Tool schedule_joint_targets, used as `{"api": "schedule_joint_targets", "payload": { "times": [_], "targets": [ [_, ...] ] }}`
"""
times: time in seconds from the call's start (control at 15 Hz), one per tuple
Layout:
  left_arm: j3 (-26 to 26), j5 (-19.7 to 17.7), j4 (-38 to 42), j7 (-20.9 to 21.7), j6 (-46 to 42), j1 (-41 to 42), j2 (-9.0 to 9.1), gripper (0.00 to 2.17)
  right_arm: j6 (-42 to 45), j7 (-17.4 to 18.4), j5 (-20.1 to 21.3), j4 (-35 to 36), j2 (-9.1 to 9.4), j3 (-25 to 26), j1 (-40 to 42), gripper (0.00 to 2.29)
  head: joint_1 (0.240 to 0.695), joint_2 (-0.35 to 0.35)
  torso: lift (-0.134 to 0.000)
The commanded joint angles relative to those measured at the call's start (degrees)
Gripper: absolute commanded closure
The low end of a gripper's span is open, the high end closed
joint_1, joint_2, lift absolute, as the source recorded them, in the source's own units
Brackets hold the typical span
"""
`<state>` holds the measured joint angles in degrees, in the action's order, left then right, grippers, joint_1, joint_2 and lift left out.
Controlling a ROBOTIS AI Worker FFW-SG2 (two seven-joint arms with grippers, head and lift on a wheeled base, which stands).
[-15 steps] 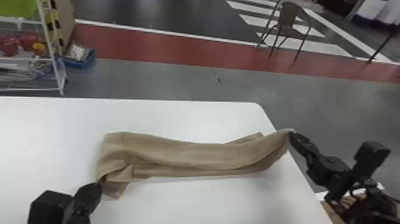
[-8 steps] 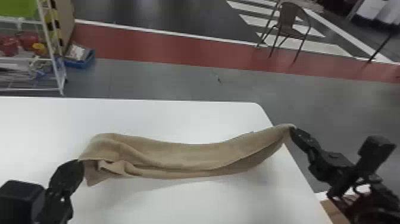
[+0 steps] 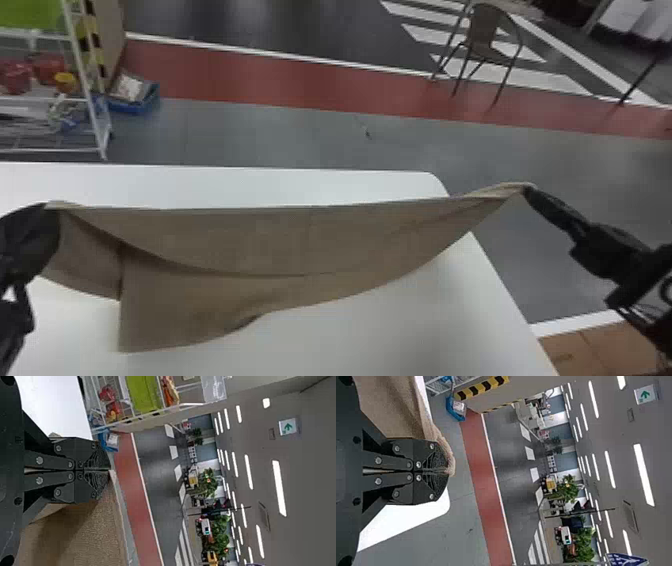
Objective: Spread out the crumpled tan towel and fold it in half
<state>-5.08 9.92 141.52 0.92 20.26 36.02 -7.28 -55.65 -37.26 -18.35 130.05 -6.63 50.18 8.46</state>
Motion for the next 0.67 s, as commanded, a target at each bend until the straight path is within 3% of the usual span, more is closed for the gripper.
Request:
{"api": "schedule_joint_targets", "payload": {
  "times": [0.0, 0.27, 0.6],
  "targets": [
    [0.6, 0.6, 3.2, 0.1, 0.3, 1.6, -0.11, 1.71, -3.2, 0.0, -1.8, 2.7, -0.41, 1.8, 0.0, 1.54, 0.695, -0.350, -0.122],
    [0.9, 1.3, 4.0, 1.3, 2.7, -0.2, -0.20, 1.71, -7.6, 0.5, -2.5, 3.5, -0.49, 0.4, -3.0, 1.53, 0.695, -0.350, -0.122],
    [3.2, -2.9, -1.2, 4.8, 13.5, -13.4, 0.60, 1.71, -8.3, 1.8, 7.0, -1.9, -0.23, -9.6, -11.7, 1.54, 0.682, -0.317, -0.122]
  ]
}}
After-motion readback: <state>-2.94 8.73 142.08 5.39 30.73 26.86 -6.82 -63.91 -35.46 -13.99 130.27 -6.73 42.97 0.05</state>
